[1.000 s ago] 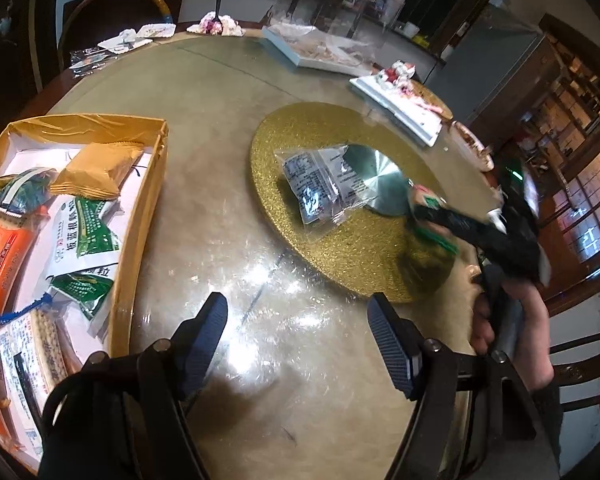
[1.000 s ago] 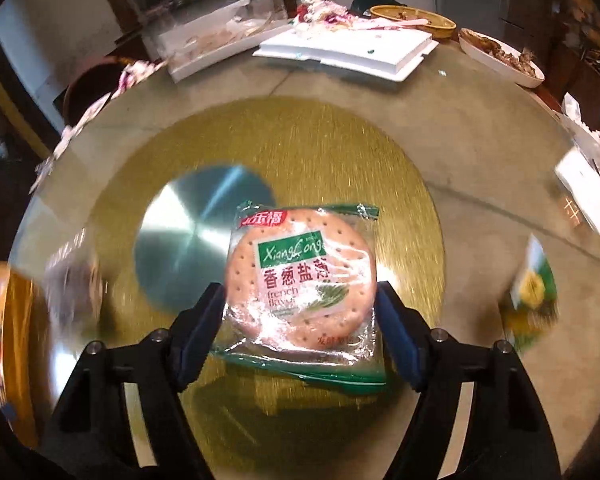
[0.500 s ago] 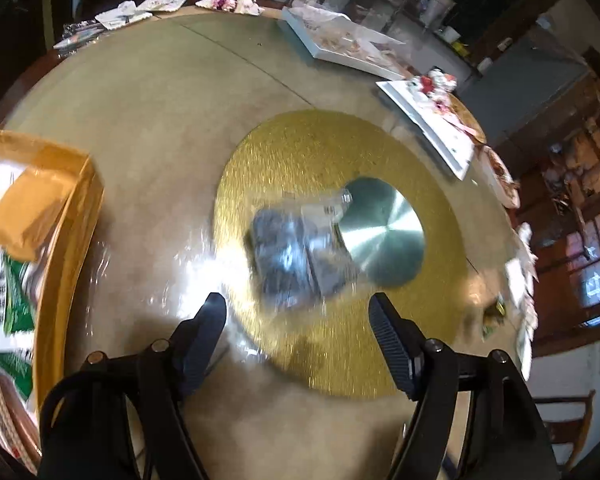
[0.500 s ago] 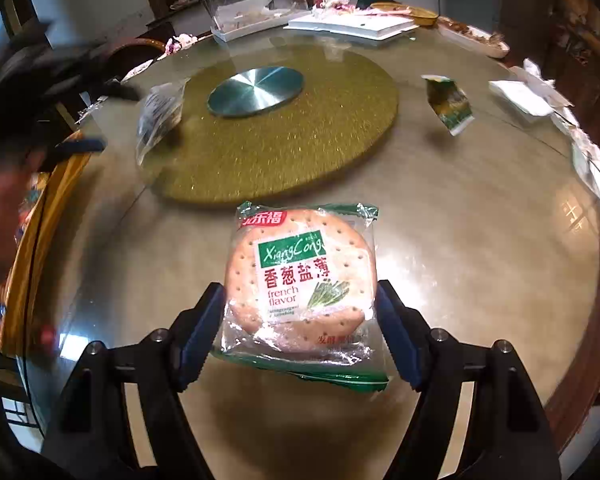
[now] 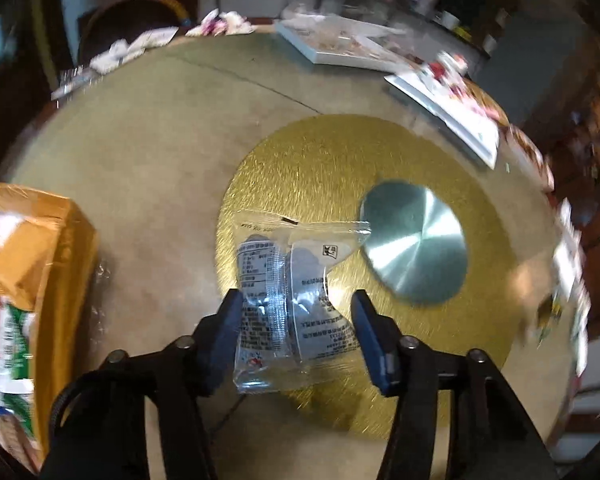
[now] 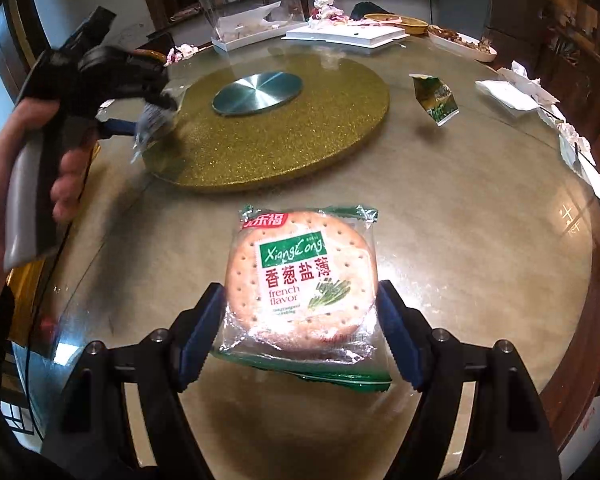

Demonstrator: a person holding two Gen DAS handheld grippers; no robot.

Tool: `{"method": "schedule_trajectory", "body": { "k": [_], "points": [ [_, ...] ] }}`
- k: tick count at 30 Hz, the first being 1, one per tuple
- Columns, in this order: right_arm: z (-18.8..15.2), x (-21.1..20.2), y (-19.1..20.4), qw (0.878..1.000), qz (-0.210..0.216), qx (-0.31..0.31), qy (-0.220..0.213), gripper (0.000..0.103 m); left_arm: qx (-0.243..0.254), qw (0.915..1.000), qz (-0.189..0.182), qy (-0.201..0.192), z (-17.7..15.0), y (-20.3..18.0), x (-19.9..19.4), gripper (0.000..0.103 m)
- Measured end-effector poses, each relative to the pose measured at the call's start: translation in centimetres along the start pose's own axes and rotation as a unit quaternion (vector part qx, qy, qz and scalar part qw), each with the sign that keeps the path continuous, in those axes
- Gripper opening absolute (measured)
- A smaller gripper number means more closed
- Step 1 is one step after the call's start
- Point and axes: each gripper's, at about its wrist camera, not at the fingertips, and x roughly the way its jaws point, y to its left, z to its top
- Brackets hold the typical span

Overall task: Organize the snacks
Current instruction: 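Grasp round XiangCong cracker pack with right tool while left tool grasps clear snack bag, then carry clear bag and round cracker pack back toward the white tray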

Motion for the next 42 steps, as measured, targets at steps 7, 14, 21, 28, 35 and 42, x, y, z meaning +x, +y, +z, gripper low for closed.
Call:
{"method": "schedule_trajectory", "body": {
  "k": [7, 14, 21, 28, 35, 42],
  "points": [
    [-0.9, -0.6, 0.8, 1.000, 0.000, 0.000, -0.004, 0.076, 0.103, 0.9946, 0.003, 0.007, -8.9, 0.1, -4.9, 0.045],
    [-2.6, -1.4, 3.0, 1.000, -0.004, -0.020, 0.001, 0.076, 0.152, 0.9882, -0.020, -0.007, -17.8, 2.9, -10.4, 0.045],
    [-4.7, -2.5, 5.1, 0.999, 0.003, -0.038, 0.009, 0.077, 0.171, 0.9839, -0.052, -0.001, -21.2, 4.3, -12.9, 0.048],
    [-5.2, -2.8, 5.5, 0.999, 0.014, -0.034, 0.011, 0.079, 0.193, 0.9781, -0.076, -0.020, -20.8, 4.3, -14.1, 0.066],
    [-4.8, -2.7, 5.1, 0.999, 0.028, -0.025, 0.009, 0.080, 0.195, 0.9781, -0.073, 0.002, -20.0, 4.0, -12.4, 0.066],
    [-4.2, -2.2, 5.5, 1.000, 0.013, -0.027, 0.005, 0.080, 0.183, 0.9793, -0.085, 0.018, -20.7, 4.7, -11.5, 0.049]
  ]
}}
